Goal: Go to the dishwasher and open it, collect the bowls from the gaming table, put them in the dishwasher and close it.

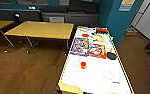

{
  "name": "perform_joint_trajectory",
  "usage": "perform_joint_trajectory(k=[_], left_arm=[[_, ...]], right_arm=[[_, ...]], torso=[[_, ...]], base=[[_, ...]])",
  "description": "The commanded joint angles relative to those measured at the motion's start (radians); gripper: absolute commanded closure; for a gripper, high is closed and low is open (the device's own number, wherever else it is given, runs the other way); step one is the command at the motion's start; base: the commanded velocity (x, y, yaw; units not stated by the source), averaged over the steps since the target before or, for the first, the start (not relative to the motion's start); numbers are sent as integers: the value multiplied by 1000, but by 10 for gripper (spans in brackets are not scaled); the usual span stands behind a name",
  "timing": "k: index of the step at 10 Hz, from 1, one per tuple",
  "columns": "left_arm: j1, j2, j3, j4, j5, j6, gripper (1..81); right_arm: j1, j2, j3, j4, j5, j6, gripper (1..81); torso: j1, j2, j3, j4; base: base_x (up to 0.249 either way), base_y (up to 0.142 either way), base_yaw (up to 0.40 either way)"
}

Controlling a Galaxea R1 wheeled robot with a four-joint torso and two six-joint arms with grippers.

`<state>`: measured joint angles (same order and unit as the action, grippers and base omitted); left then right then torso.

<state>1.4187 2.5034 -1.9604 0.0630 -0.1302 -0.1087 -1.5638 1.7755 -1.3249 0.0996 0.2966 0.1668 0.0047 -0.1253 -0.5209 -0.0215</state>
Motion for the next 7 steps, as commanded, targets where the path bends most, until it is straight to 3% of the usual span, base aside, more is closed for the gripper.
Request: perform_joint_trajectory(k=[1,5,7], left_arm=[[-3,-243,271,5,-20,-2,10],[-99,-471,561,-6,-22,-3,10],[-186,-581,690,-6,-19,-54,10]], right_arm=[[-111,69,-123,-38,127,-26,811],[-143,181,-221,-40,134,-32,811],[-134,205,-227,-40,150,-32,811]], torso=[[0,0,0,0],[0,0,0,0],[0,0,0,0]], base=[[0,0,0],[0,0,0],[0,0,0]])
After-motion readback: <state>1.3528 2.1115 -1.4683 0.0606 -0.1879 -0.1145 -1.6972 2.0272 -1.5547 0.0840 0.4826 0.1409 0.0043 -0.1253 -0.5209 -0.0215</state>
